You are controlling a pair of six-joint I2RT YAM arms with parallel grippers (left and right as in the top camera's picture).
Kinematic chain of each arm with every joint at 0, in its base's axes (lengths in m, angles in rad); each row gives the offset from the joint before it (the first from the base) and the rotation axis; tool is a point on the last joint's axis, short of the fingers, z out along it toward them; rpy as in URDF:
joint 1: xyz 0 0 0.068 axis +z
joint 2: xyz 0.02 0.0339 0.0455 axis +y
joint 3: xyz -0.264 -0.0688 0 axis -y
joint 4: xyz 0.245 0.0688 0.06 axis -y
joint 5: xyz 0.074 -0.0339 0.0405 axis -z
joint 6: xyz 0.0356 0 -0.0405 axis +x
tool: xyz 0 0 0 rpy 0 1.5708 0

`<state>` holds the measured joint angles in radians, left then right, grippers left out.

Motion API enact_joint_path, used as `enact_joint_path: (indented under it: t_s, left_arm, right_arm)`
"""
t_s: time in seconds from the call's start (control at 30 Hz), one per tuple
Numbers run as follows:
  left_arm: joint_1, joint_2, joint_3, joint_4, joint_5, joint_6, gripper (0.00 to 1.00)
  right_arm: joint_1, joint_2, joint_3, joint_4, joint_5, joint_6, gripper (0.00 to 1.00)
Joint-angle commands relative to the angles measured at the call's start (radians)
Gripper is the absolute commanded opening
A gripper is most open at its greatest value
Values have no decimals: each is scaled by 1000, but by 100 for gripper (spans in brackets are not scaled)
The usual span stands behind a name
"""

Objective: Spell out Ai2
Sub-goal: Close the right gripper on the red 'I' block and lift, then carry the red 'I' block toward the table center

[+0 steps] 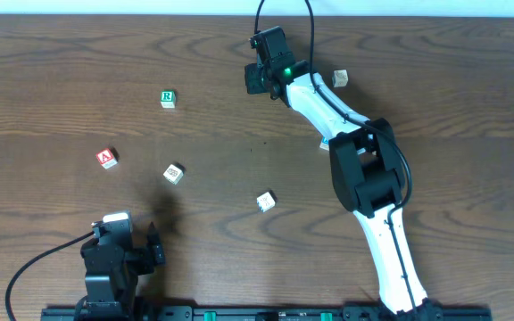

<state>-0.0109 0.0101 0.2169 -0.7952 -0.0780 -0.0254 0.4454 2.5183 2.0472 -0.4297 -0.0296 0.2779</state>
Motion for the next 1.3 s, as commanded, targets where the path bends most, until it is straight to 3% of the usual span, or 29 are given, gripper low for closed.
enact_joint_path:
  t_s: [0.0, 0.13, 0.27, 0.53, 0.67, 0.83, 0.93, 1.13, 1.27]
  left_arm:
    - [4, -5, -29, -41, -10, 4, 95]
    - [4, -5, -29, -41, -10, 4, 95]
    - [4, -5, -29, -41, -10, 4, 95]
    - [4, -5, -29, -41, -10, 3, 95]
    - [4, -5, -29, -41, -10, 4, 95]
    - [4, -5, -29, -41, -10, 3, 95]
    - [4, -5, -29, -41, -10, 3, 95]
    - [4, -5, -29, -41, -10, 4, 95]
    - [4, -5, -29, -41, -10, 3, 96]
  right_arm:
    - [8, 18, 15, -23, -1, -2, 25]
    - [8, 11, 16, -59, -1, -3, 22]
    - [8, -21, 16, -123, 17, -6, 1]
    - [29, -177, 16, -389, 192, 3, 1]
    - [33, -266, 15, -550, 194, 138, 1]
    - [41, -330, 2, -684, 164, 107, 1]
    - [62, -373, -79, -652, 130, 92, 1]
    - [134, -495, -424, -378, 131, 108, 1]
    - [171, -509, -531, -306, 154, 157, 1]
